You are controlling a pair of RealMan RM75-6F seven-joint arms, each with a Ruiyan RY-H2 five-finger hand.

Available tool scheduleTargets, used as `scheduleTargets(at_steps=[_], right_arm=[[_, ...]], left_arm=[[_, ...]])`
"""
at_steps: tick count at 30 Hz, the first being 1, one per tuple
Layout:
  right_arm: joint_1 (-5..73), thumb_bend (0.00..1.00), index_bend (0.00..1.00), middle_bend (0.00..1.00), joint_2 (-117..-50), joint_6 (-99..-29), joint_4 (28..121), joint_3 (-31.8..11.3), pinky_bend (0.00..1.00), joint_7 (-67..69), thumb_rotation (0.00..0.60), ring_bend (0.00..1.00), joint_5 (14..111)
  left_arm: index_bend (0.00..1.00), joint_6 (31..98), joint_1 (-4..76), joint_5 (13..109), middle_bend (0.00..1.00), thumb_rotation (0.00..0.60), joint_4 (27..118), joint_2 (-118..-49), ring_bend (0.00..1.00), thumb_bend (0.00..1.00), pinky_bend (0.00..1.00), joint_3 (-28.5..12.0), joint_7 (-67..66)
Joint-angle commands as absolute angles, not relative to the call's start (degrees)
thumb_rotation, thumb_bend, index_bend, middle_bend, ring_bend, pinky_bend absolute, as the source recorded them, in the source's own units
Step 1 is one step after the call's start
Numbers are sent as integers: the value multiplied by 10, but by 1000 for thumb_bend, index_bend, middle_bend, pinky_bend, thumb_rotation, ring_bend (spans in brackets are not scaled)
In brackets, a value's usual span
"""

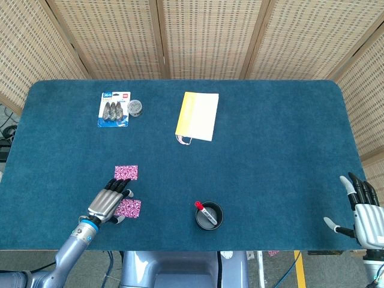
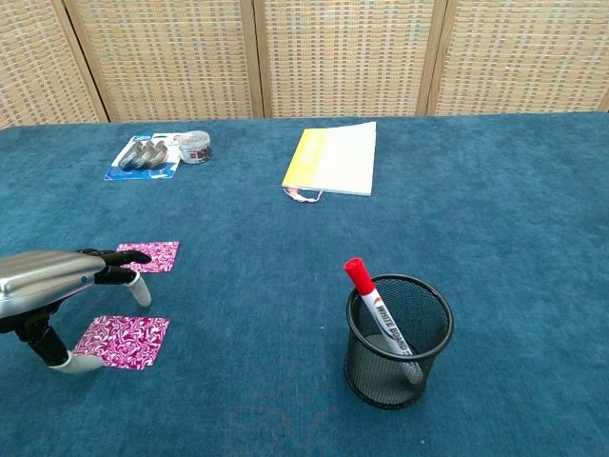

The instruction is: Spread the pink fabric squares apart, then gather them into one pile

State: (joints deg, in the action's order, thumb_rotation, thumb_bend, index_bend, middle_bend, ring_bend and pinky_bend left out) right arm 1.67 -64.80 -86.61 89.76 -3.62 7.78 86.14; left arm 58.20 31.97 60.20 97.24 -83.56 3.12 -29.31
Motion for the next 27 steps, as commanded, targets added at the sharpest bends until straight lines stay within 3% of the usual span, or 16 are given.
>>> scheduleTargets(at_steps=[1, 7, 12, 20, 27], right_arm=[[17, 183, 0, 0, -648, -866, 898, -36, 0, 78, 600, 0, 861], [17, 183, 0, 0, -648, -866, 897, -36, 0, 78, 600, 0, 861], [17, 184, 0, 0, -648, -866, 897, -36, 0, 79, 600, 0, 862], [17, 183, 0, 0, -648, -865, 898, -36, 0, 77, 600, 0, 860], [17, 182, 0, 0, -647, -864, 899, -36, 0, 78, 600, 0, 860]], left_arm=[[237, 573, 321, 604, 0, 600, 976, -830, 0, 249, 0, 32, -285], [232, 579, 319, 625, 0, 600, 973, -825, 0, 247, 0, 22, -260], [231, 587, 326, 628, 0, 600, 943, -825, 0, 248, 0, -18, -222], [231, 562, 364, 537, 0, 600, 855, -854, 0, 247, 0, -87, -234], [231, 529, 388, 453, 0, 600, 821, -884, 0, 246, 0, -94, -268]])
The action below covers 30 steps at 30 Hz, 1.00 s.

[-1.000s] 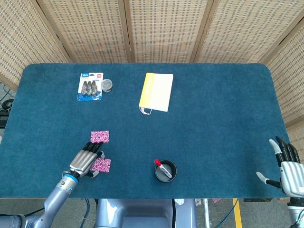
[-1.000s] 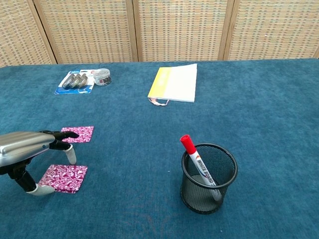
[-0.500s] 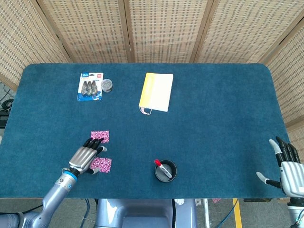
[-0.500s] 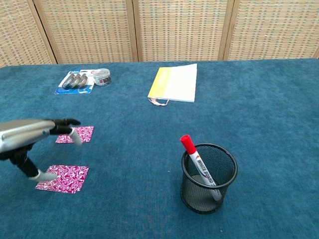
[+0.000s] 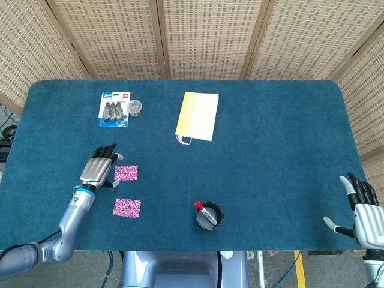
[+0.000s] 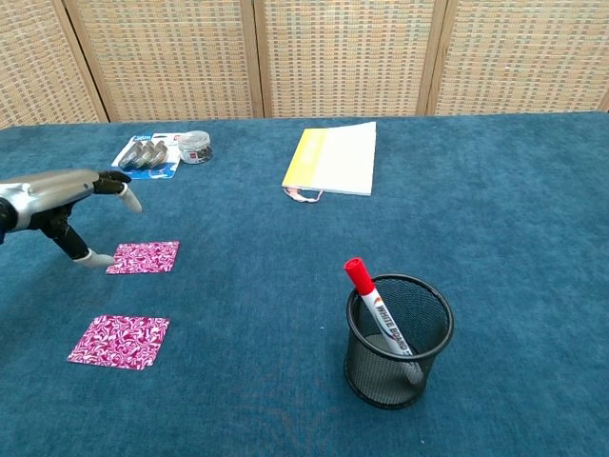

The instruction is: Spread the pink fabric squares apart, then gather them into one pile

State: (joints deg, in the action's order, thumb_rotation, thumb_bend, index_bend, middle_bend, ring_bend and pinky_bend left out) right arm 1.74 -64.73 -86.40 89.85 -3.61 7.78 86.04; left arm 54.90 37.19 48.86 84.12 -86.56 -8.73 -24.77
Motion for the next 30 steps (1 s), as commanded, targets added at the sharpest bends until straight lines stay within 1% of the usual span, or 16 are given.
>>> scheduleTargets(at_steps=[1, 4, 11, 25, 30], right_arm=[[17, 183, 0, 0, -647, -864, 898, -36, 0, 78, 600, 0, 860], [17, 184, 0, 0, -647, -864, 899, -36, 0, 80, 600, 0, 860], [18, 184, 0, 0, -646, -862, 899, -35, 0, 84, 600, 0, 860], [18, 182, 0, 0, -645, -861, 899, -35, 0, 86, 600, 0, 860], [18, 184, 0, 0, -644, -860, 899, -35, 0, 86, 600, 0, 860]], left_arm=[[231, 528, 391, 444, 0, 600, 816, -888, 0, 246, 0, -94, -273], [231, 526, 400, 418, 0, 600, 803, -903, 0, 246, 0, -95, -288], [234, 530, 412, 390, 0, 600, 787, -925, 0, 250, 0, -96, -302], [330, 541, 419, 369, 0, 600, 779, -941, 0, 266, 0, -94, -315], [345, 542, 419, 357, 0, 600, 776, -939, 0, 282, 0, -94, -317]])
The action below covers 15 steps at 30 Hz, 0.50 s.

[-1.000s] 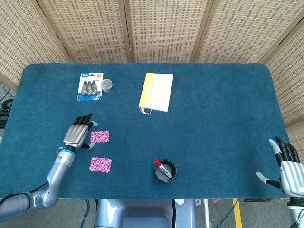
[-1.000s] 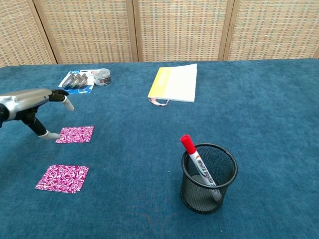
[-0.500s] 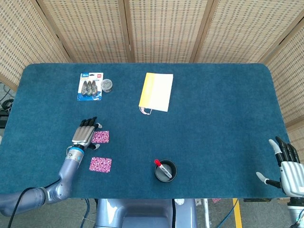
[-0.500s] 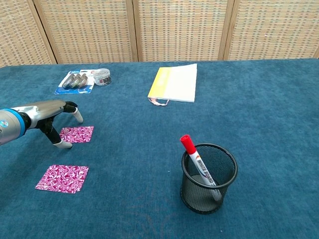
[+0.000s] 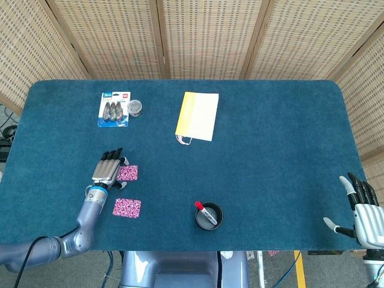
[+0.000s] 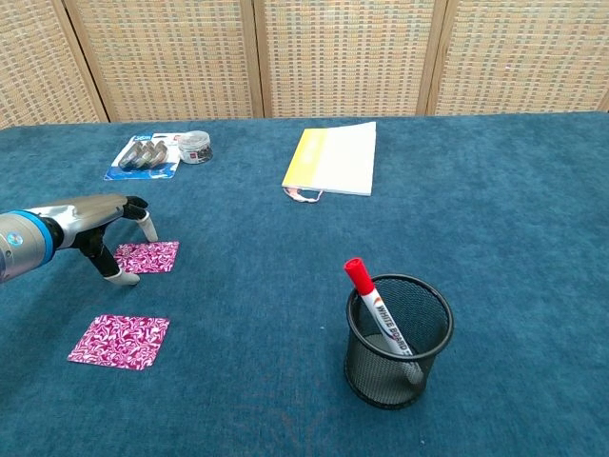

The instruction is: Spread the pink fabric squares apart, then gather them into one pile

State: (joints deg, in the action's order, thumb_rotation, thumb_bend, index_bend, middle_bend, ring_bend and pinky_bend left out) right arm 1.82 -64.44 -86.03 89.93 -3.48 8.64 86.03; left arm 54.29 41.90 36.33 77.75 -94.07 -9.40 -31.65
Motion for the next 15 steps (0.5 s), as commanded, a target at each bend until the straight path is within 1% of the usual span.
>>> scheduleTargets(at_steps=[1, 4, 11, 15], right_arm=[[18, 184, 0, 0, -644, -860, 899, -35, 0, 86, 600, 0, 860], [18, 184, 0, 0, -644, -860, 899, -35, 0, 86, 600, 0, 860], [18, 182, 0, 0, -644, -860, 899, -35, 0, 86, 600, 0, 860], [18, 183, 0, 0, -644, -860, 900, -35, 0, 87, 600, 0, 860]], left_arm=[[357, 541, 419, 356, 0, 600, 776, -939, 0, 288, 0, -95, -318], [398, 541, 420, 354, 0, 600, 778, -937, 0, 296, 0, -94, -318], [414, 545, 422, 353, 0, 600, 774, -941, 0, 315, 0, -92, -322], [448, 547, 422, 353, 0, 600, 771, -943, 0, 321, 0, -93, -320]])
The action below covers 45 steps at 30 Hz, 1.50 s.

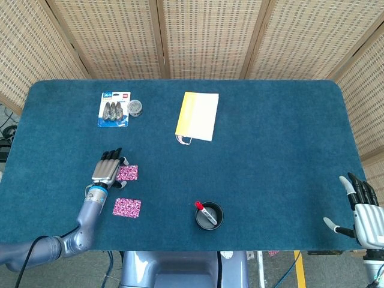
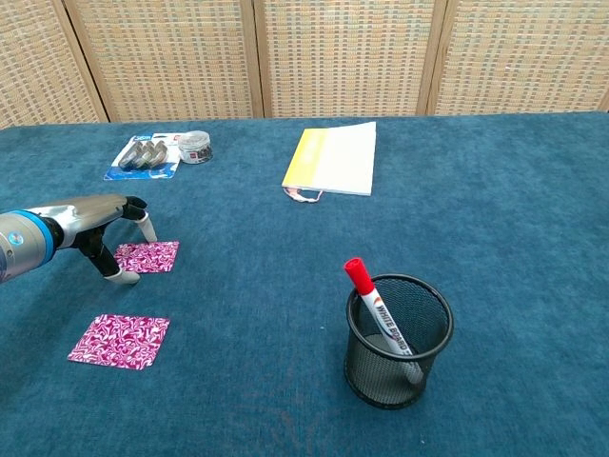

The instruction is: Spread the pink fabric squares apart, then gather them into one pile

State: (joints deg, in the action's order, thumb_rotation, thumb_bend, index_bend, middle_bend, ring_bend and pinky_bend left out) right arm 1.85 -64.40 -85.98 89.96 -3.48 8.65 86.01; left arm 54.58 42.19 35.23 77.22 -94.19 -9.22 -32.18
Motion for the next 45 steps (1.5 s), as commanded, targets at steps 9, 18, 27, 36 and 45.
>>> scheduleTargets(at_steps=[9, 18, 27, 36, 45], right_arm=[[19, 183, 0, 0, -644, -859, 900, -35, 0, 87, 600, 0, 860], [19, 184, 0, 0, -644, -859, 900, -34, 0, 87, 600, 0, 860], [19, 182, 0, 0, -643, -859, 900, -34, 0, 87, 600, 0, 860], [19, 184, 0, 0, -643, -859, 900, -34, 0, 87, 600, 0, 860], [19, 183, 0, 0, -643, -859, 900, -34, 0, 86, 600, 0, 860]], left_arm=[[510, 554, 422, 356, 0, 600, 764, -948, 0, 336, 0, -93, -323], [568, 556, 420, 360, 0, 600, 762, -948, 0, 343, 0, -94, -322], [596, 558, 420, 361, 0, 600, 761, -948, 0, 348, 0, -95, -323], [597, 561, 418, 363, 0, 600, 767, -943, 0, 347, 0, -99, -323], [597, 564, 417, 368, 0, 600, 780, -936, 0, 344, 0, -101, -320]])
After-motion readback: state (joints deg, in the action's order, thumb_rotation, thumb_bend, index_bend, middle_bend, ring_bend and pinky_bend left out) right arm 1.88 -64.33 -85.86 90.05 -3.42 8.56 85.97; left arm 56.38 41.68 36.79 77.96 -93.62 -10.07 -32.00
